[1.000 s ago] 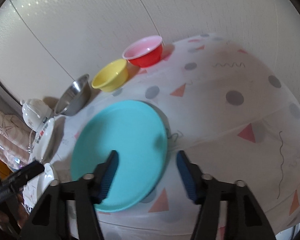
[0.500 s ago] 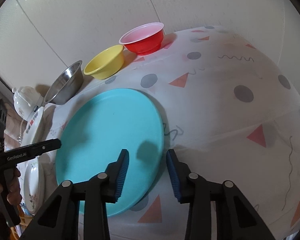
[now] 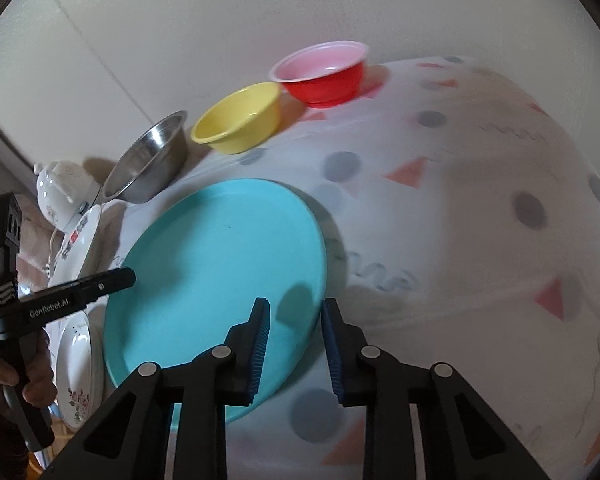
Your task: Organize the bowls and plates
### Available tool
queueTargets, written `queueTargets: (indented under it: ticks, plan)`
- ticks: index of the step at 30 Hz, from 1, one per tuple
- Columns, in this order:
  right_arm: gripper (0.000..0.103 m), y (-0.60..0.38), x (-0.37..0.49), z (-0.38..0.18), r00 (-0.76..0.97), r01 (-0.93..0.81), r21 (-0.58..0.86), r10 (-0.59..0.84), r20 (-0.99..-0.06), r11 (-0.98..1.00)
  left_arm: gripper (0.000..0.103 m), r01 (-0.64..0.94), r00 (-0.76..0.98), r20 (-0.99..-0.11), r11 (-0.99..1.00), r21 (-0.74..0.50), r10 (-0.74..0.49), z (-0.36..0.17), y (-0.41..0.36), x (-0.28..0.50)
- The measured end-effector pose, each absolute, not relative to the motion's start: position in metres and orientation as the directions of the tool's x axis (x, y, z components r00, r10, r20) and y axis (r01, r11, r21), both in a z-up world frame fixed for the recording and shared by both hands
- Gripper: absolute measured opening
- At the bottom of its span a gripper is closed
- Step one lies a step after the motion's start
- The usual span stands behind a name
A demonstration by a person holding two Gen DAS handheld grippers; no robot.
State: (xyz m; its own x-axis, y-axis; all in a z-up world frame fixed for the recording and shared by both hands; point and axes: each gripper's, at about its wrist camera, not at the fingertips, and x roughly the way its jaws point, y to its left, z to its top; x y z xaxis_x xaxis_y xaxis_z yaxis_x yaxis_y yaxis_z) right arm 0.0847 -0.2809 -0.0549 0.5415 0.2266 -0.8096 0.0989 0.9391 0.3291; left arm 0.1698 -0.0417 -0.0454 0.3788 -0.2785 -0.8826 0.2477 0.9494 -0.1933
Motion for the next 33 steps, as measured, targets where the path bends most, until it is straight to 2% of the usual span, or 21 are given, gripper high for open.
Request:
queueTargets:
  ticks: [11, 17, 25, 33]
  plan:
    - [0.027, -0.239, 0.118, -0.064, 0.506, 0.027, 0.307, 0.252, -0.825, 0.951, 0.024, 0.179, 0.398, -0.896, 0.975, -0.133, -0.196, -0.054, -0.011, 0.183]
    - [0.026, -0.228, 0.121, -0.064, 0.509, 0.015, 0.225, 0.186, -0.84, 0.974, 0.025, 0.167, 0.39, -0.9, 0.976, -0.141, -0.197, -0.061, -0.008, 0.182]
    - [0.025, -0.217, 0.119, -0.062, 0.509, 0.012, 0.109, 0.088, -0.856, 0.994, 0.03, 0.151, 0.437, -0.877, 0.977, -0.15, -0.201, -0.046, 0.005, 0.172]
    - [0.027, -0.221, 0.12, -0.061, 0.499, 0.02, 0.134, 0.106, -0.86, 0.991, 0.03, 0.12, 0.5, -0.838, 0.976, -0.182, -0.218, -0.024, 0.033, 0.144]
